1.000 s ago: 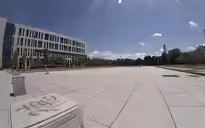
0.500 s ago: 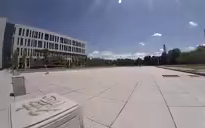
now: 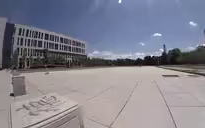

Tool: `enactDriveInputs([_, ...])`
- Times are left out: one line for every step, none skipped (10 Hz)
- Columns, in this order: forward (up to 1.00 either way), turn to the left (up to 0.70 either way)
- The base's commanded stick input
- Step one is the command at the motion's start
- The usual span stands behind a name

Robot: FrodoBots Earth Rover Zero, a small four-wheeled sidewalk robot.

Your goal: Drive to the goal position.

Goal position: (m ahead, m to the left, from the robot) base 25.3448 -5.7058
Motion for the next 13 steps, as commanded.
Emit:
enactDriveInputs([0.06, 0.0])
enactDriveInputs([0.06, 0.0])
enactDriveInputs([0.06, 0.0])
enactDriveInputs([0.06, 0.0])
enactDriveInputs([0.06, 0.0])
enactDriveInputs([0.06, 0.0])
enactDriveInputs([0.05, 0.0])
enactDriveInputs([0.05, 0.0])
enactDriveInputs([0.06, 0.0])
enactDriveInputs([0.06, 0.0])
enactDriveInputs([0.06, 0.0])
enactDriveInputs([0.06, 0.0])
enactDriveInputs([0.06, 0.0])
